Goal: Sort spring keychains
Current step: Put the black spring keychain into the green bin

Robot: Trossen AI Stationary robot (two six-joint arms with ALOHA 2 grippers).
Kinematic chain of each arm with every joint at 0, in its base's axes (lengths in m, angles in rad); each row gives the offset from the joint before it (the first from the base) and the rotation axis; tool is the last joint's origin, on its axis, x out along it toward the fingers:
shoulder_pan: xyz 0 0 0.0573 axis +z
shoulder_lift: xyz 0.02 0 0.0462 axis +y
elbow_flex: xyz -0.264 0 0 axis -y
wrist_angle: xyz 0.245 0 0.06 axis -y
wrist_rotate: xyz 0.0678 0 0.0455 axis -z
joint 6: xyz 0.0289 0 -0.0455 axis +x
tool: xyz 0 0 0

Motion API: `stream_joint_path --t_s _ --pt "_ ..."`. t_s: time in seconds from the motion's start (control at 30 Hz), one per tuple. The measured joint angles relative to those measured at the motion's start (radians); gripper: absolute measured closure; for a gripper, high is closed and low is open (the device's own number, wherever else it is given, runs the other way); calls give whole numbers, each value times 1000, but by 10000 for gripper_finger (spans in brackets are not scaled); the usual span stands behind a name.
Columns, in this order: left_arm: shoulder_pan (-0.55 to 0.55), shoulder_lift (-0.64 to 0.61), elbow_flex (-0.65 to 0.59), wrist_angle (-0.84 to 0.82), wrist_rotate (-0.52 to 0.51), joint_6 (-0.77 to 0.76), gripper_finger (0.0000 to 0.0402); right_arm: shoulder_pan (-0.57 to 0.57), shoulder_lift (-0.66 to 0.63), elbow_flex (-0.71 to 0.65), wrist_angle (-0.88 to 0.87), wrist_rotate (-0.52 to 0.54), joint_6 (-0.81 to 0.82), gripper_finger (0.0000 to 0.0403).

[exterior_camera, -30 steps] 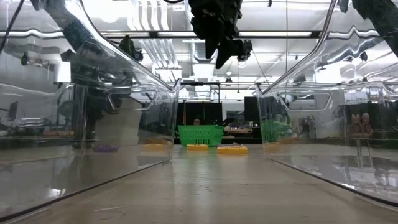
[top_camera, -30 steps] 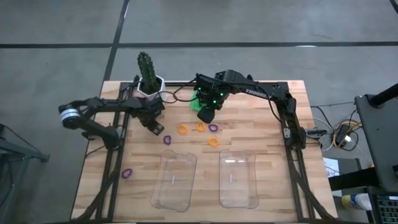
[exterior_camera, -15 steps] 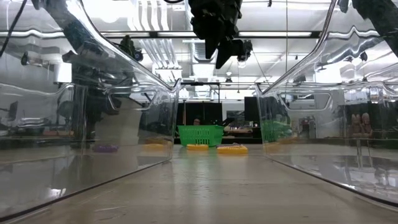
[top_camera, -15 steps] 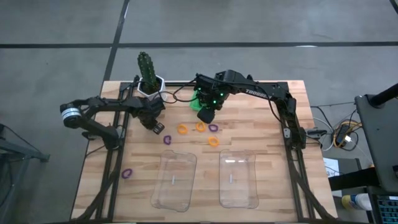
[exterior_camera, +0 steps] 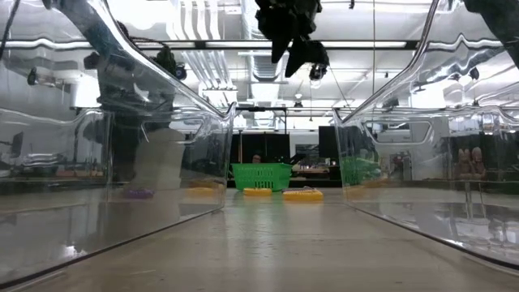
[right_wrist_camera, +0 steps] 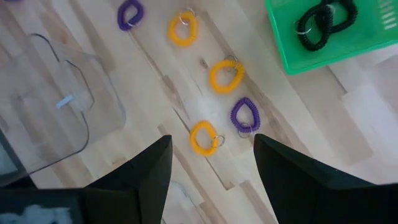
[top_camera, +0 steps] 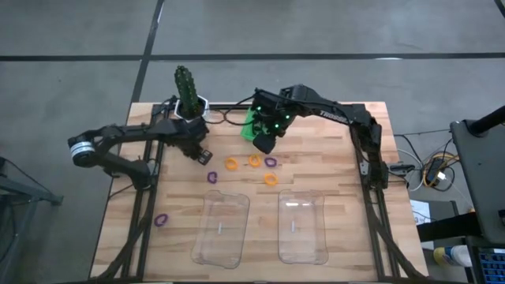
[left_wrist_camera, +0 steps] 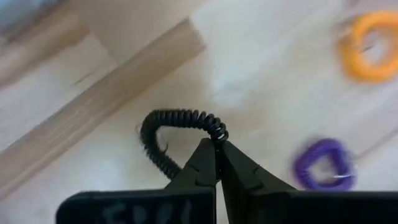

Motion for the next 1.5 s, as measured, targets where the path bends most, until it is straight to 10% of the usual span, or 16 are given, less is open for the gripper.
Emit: stream_joint_path --t_s 0.57,1.5 --pt "-104 -56 242 45 57 -76 401 -46 -189 -2 -13 161 20 184" --pt "-108 599 818 129 -7 121 401 -32 -217 -2 -104 268 80 183"
